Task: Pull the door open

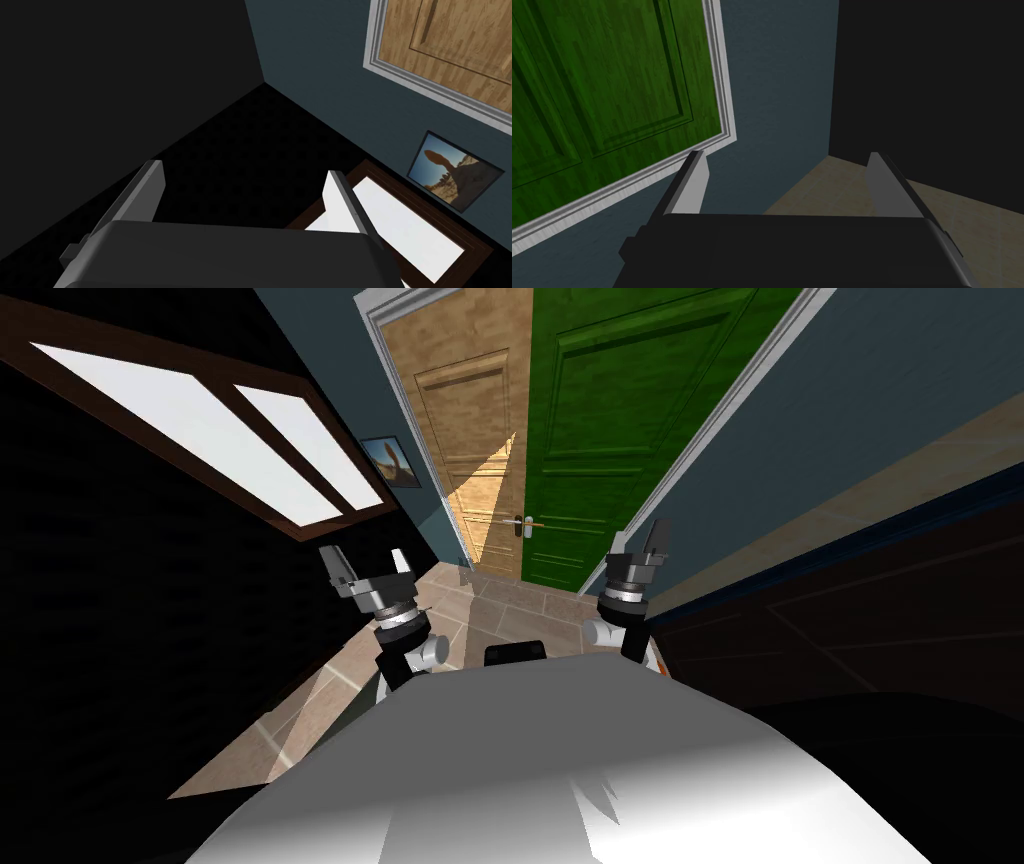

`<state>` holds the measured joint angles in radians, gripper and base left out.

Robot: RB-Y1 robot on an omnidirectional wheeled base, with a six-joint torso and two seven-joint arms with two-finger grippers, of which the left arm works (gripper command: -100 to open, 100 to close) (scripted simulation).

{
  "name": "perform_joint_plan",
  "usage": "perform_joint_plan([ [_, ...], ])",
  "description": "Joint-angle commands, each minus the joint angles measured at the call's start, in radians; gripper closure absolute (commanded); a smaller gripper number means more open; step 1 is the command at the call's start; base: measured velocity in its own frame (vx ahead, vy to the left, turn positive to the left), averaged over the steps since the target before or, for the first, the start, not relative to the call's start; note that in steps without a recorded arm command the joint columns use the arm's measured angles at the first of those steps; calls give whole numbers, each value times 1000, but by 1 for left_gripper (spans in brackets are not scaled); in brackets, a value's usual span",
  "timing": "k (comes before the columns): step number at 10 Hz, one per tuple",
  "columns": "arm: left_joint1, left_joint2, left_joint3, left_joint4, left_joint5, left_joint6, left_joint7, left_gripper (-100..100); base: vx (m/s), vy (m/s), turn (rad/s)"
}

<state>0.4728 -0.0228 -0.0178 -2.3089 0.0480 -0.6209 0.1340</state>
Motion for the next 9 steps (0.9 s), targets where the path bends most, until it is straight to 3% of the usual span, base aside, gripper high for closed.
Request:
perform_joint_plan([
  [1, -15, 13, 1, 33, 1, 8, 2, -100, 84, -1, -98],
  [5, -52, 41, 2, 111, 5, 27, 7, -100, 164, -24, -81],
  [9, -107, 79, 5, 228, 9, 55, 15, -100, 139, -25, -112],
])
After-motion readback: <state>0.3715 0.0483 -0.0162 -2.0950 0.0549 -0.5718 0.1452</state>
